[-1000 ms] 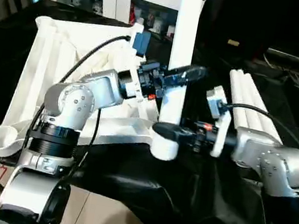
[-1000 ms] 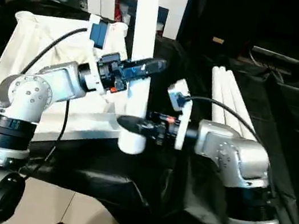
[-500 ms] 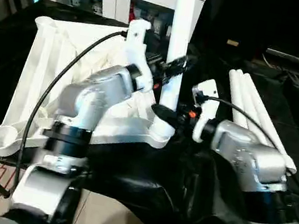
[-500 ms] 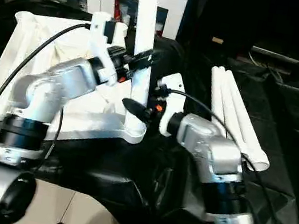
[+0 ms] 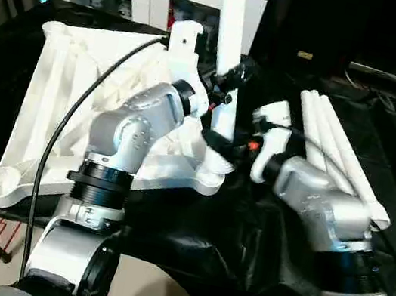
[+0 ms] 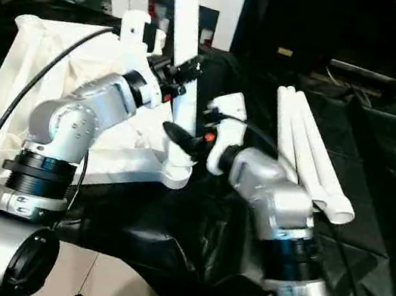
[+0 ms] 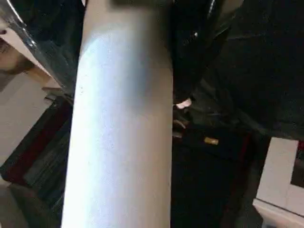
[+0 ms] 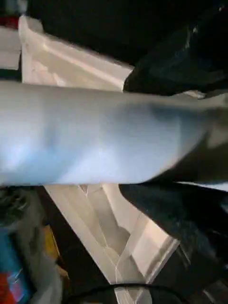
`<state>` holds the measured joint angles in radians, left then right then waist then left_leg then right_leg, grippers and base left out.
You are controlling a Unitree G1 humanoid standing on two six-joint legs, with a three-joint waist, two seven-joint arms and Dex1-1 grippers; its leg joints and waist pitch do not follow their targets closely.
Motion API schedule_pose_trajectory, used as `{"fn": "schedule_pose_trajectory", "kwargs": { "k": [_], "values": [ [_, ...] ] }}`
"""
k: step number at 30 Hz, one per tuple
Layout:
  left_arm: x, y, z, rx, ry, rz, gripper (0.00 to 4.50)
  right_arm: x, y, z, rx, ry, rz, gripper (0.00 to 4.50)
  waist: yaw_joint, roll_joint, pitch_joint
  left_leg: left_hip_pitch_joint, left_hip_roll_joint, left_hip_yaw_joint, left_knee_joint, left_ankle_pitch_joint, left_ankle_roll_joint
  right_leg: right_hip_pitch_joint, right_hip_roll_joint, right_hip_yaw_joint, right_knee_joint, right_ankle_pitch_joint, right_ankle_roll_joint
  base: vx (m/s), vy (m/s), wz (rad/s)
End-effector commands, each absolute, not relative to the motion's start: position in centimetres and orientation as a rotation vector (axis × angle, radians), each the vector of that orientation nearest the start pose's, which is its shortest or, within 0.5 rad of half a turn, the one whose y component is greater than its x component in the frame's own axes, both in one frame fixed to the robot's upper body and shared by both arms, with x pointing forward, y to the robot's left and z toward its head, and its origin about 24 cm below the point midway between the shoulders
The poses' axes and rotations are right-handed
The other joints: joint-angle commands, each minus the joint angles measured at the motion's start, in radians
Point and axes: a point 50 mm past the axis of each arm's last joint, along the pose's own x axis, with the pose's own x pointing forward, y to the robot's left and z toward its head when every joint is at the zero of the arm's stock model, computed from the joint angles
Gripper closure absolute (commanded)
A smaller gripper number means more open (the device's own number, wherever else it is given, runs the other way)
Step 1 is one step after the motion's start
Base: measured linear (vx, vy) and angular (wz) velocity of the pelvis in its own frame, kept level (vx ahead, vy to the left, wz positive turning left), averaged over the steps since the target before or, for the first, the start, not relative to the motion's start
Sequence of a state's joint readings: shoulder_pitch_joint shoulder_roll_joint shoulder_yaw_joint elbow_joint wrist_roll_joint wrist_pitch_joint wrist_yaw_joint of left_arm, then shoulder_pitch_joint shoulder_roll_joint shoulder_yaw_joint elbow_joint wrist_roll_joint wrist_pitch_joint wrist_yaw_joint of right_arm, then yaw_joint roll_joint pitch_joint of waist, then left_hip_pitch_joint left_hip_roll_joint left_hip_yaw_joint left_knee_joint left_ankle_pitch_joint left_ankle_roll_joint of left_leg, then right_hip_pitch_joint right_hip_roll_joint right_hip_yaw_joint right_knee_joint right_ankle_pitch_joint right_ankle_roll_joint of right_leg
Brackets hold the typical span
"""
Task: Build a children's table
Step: Pick table leg
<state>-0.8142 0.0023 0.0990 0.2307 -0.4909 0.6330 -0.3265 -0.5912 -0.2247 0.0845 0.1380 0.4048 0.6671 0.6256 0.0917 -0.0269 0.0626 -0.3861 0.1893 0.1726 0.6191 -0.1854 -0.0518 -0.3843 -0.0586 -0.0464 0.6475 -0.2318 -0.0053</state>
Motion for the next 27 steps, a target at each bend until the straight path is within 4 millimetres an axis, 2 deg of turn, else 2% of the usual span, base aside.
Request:
{"fn": "schedule_pose_trajectory", "kwargs": {
  "k": [1, 3, 11, 19, 26, 27],
  "values": [
    [35.2, 5.7, 19.2, -0.388, 0.041, -0.786, 2.62, 32.6, -10.2, 13.3, 0.125, 0.242, 0.953, 1.53, 0.001, -0.010, -0.076, 0.020, 0.038, -0.009, -0.067, -0.022, 0.024, 0.058, -0.078, 0.048, -0.064, 0.128, -0.241, 0.000, 0.000, 0.00],
    [35.0, 5.6, 19.2, -0.342, 0.049, -0.842, 2.62, 32.1, -11.4, 13.5, 0.105, 0.285, 1.027, 1.44, 0.007, -0.008, -0.077, 0.021, 0.038, -0.009, -0.066, -0.018, 0.030, 0.060, -0.077, 0.048, -0.063, 0.130, -0.236, 0.000, 0.000, 0.00],
    [34.4, 5.4, 19.3, -0.256, 0.061, -0.959, 2.62, 31.2, -12.6, 13.8, 0.063, 0.342, 1.174, 1.40, 0.006, -0.013, -0.076, 0.017, 0.039, -0.009, -0.064, -0.011, 0.043, 0.059, -0.080, 0.047, -0.061, 0.118, -0.254, 0.000, 0.000, 0.00],
    [33.8, 4.9, 19.4, -0.273, 0.065, -1.038, 2.62, 31.3, -12.1, 13.7, 0.088, 0.349, 1.180, 1.40, 0.004, -0.012, -0.077, 0.018, 0.039, -0.009, -0.063, -0.006, 0.044, 0.058, -0.080, 0.046, -0.060, 0.120, -0.273, 0.000, 0.000, 0.00],
    [33.6, 4.9, 19.5, -0.280, 0.058, -1.056, 2.62, 31.6, -11.9, 13.0, 0.101, 0.379, 1.164, 1.40, 0.003, -0.013, -0.076, 0.018, 0.039, -0.008, -0.064, -0.014, 0.042, 0.057, -0.079, 0.046, -0.063, 0.100, -0.270, 0.000, 0.000, 0.00],
    [33.5, 5.0, 19.6, -0.288, 0.056, -1.059, 2.62, 31.7, -11.9, 13.0, 0.107, 0.377, 1.148, 1.40, 0.003, -0.020, -0.077, 0.017, 0.038, -0.007, -0.063, -0.007, 0.044, 0.059, -0.079, 0.047, -0.062, 0.108, -0.269, 0.000, 0.000, 0.00]
  ]
}}
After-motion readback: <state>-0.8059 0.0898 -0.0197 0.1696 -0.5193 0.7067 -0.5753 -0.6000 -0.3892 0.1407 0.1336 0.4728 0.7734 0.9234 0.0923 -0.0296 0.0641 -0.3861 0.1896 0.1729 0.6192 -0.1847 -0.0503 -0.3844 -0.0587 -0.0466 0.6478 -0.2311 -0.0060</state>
